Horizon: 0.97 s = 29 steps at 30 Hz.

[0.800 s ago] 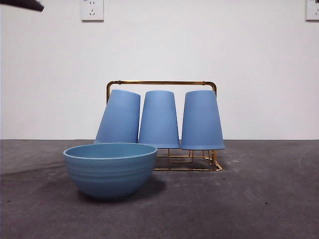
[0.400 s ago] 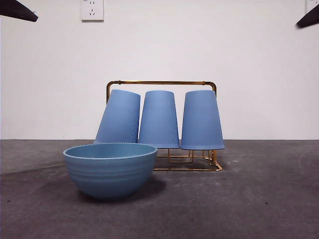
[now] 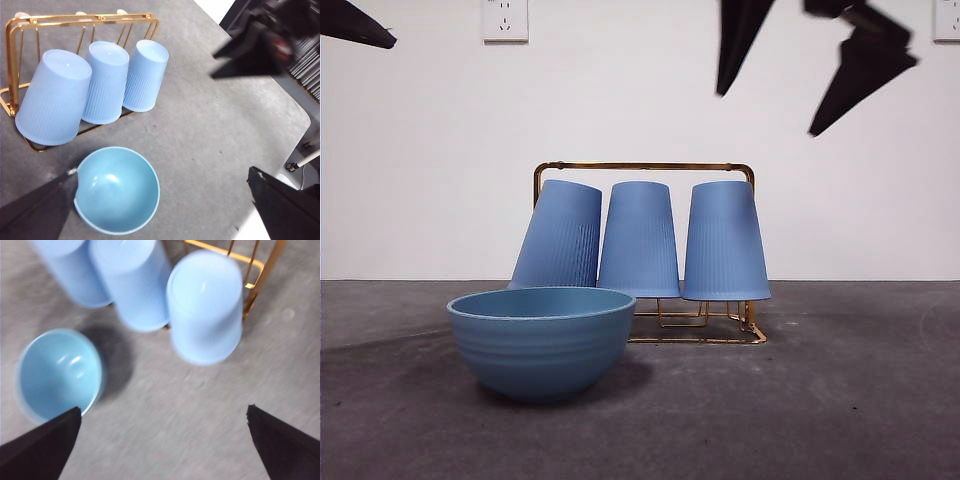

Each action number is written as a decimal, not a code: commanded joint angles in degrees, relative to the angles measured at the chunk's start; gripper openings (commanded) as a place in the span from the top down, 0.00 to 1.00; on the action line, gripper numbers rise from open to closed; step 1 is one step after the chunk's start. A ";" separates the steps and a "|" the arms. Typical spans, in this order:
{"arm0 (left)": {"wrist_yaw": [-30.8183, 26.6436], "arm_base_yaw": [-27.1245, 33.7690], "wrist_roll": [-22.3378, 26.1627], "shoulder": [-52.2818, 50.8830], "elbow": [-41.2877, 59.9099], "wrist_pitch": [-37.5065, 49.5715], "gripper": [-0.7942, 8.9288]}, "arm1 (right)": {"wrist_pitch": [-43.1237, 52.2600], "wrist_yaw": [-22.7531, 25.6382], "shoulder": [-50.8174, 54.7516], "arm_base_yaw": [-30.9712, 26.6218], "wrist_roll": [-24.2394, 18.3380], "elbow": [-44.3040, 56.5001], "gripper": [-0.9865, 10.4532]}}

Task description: Right arm lift cup from the cupboard, then place it on the right of the bowl

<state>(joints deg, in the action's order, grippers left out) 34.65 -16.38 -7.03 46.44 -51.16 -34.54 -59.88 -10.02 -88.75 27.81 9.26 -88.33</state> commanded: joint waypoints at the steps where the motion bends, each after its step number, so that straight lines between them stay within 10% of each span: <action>1: 0.22 -0.26 1.01 0.37 -0.83 -0.04 0.34 | -3.15 2.69 -7.91 0.94 0.13 -8.24 0.43; 17: -0.26 -1.57 1.66 0.37 -0.83 -0.42 0.34 | -12.37 8.94 -30.60 0.87 0.17 -30.27 0.44; 29: -0.35 -1.64 1.90 0.37 -0.83 -0.61 0.34 | -12.63 9.07 -30.82 1.01 0.96 -30.27 0.72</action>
<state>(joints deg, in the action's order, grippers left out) 34.44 -17.80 -5.87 46.46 -51.16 -35.59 -72.53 -1.23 -118.26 28.40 9.48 -117.08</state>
